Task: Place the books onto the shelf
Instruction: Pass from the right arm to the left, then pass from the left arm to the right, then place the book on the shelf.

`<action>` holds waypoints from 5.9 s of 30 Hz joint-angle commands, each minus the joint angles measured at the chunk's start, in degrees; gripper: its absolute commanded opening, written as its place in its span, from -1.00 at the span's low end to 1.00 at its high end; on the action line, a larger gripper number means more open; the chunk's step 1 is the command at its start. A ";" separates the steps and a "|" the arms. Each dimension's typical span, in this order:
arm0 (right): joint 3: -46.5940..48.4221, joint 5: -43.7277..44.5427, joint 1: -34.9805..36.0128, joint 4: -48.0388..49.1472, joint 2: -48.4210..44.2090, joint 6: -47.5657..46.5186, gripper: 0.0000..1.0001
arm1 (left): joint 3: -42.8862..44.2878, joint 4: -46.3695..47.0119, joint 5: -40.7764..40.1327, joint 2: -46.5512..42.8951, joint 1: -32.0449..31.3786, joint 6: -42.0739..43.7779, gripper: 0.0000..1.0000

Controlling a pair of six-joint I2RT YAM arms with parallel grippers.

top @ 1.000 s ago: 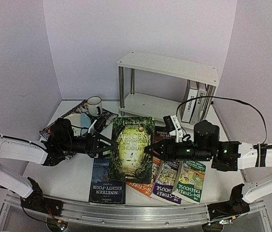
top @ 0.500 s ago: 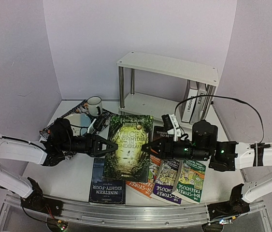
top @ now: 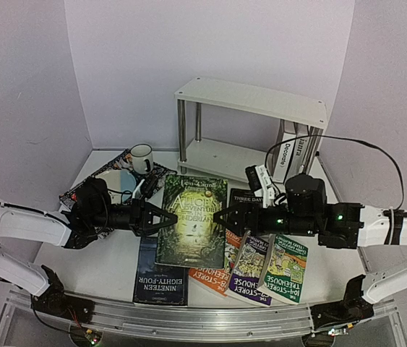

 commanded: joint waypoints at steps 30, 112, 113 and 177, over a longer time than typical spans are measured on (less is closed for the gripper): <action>30.14 57.56 31.71 -25.60 32.06 -75.28 0.51 | 3.68 4.17 -6.14 5.76 3.89 -21.09 -1.00; 15.10 70.95 27.06 72.65 49.97 -144.63 -0.05 | 2.86 4.16 -3.84 1.21 3.89 -22.57 -1.00; 15.35 71.02 27.05 73.76 50.34 -145.34 -0.07 | 2.73 4.22 -3.90 1.22 3.89 -22.57 -1.00; 19.28 75.34 8.14 58.37 45.51 -134.21 -1.00 | -2.54 -10.50 -13.96 -10.40 10.36 -10.04 0.94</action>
